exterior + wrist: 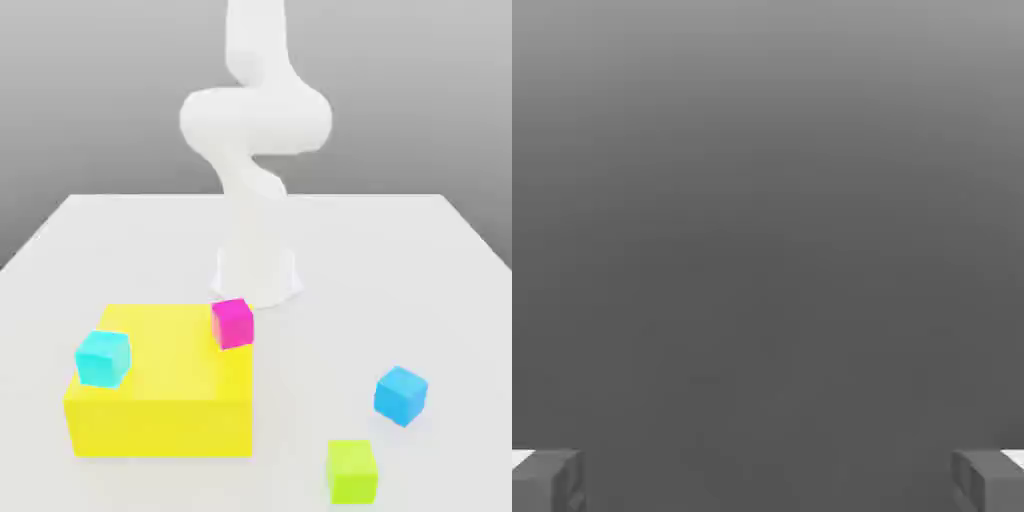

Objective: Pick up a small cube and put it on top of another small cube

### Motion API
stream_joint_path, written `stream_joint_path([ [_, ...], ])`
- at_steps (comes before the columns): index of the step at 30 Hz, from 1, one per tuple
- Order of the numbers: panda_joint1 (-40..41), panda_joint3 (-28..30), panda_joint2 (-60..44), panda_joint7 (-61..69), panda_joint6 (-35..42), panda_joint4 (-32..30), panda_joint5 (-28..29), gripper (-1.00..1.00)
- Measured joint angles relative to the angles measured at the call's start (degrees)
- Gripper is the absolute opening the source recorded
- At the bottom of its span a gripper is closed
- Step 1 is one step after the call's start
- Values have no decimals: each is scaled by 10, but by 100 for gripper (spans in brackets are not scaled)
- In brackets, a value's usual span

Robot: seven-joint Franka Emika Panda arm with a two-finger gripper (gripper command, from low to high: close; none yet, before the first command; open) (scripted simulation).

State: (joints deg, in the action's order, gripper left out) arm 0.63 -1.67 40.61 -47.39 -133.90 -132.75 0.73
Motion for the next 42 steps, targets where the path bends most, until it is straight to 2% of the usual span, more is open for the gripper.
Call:
stream_joint_path([
  [17, 8, -84, -357, -117, -144, -66, 66, 0],
  [25, -16, -97, -520, -149, -213, -98, 65, 0],
  [30, -41, -70, -623, -179, -287, -85, 98, 0],
  [31, -48, -62, -641, -184, -301, -82, 105, -100],
  [38, -49, -61, -644, -186, -304, -81, 108, -100],
  [42, -29, -88, -574, -161, -249, -96, 74, -100],
])
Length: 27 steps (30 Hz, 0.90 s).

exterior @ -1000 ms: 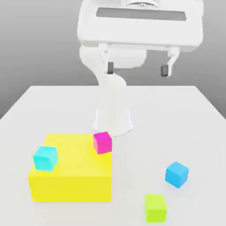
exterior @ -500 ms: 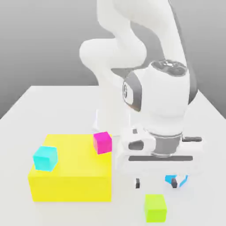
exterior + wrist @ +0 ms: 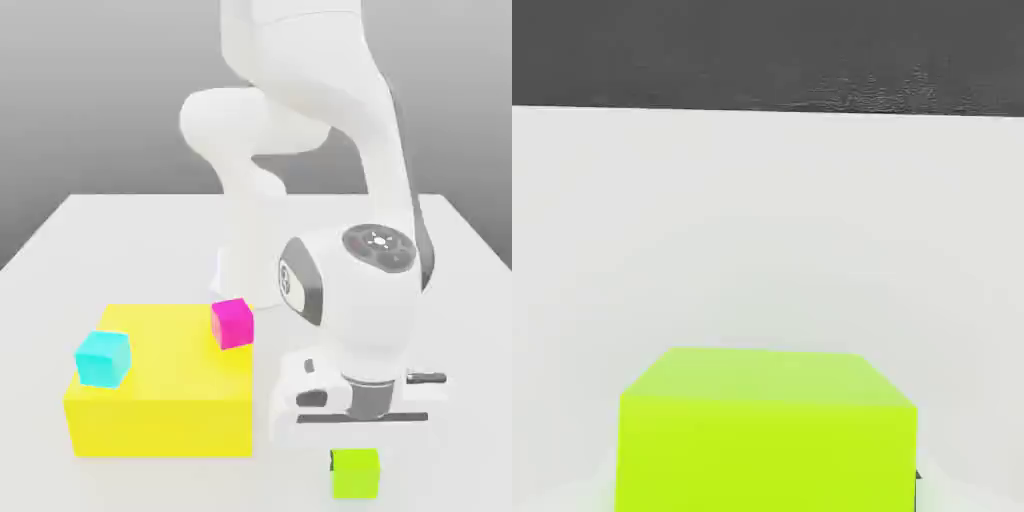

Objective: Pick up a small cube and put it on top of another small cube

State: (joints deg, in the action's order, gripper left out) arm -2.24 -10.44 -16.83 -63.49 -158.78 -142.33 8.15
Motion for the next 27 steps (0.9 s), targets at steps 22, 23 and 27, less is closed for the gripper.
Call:
stream_joint_path([
  [22, 69, 80, 452, 100, 243, -207, -49, -100],
  [23, 70, 86, 473, 106, 254, -217, -54, -100],
  [27, 76, 109, 556, 131, 296, -257, -71, -100],
])
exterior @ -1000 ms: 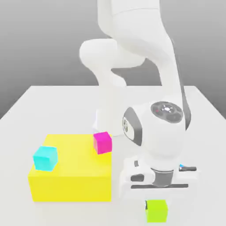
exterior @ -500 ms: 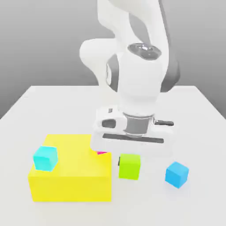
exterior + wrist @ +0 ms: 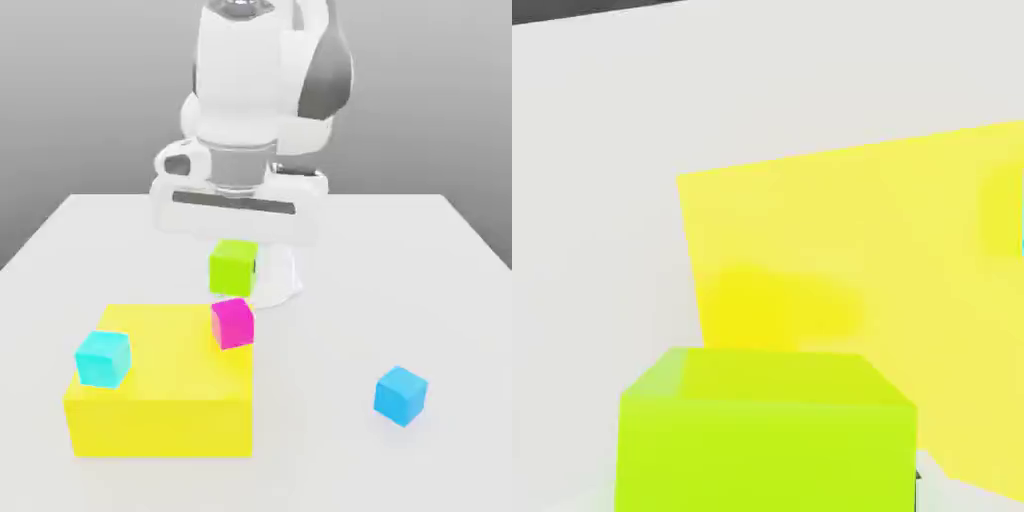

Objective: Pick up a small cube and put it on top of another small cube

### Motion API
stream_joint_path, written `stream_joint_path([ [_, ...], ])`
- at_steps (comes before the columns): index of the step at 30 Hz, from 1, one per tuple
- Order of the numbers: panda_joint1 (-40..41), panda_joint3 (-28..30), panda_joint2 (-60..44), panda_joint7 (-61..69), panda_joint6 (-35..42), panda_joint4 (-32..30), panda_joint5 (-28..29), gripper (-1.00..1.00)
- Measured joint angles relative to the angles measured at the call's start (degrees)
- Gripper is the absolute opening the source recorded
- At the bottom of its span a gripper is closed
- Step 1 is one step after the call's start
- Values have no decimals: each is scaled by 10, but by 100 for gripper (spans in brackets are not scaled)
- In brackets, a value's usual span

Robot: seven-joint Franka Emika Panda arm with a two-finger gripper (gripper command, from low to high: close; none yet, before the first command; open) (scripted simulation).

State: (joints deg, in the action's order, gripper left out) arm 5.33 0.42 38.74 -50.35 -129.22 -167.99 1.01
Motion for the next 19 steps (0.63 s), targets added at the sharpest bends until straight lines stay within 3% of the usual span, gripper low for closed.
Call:
stream_joint_path([
  [6, 5, 3, -64, 9, -110, -45, -7, -100],
  [7, 5, 3, -80, 9, -132, -51, -7, 100],
  [14, 6, 2, -83, 9, -136, -53, -6, 100],
  [19, 6, 1, -6, 8, -29, -23, -6, 100],
])
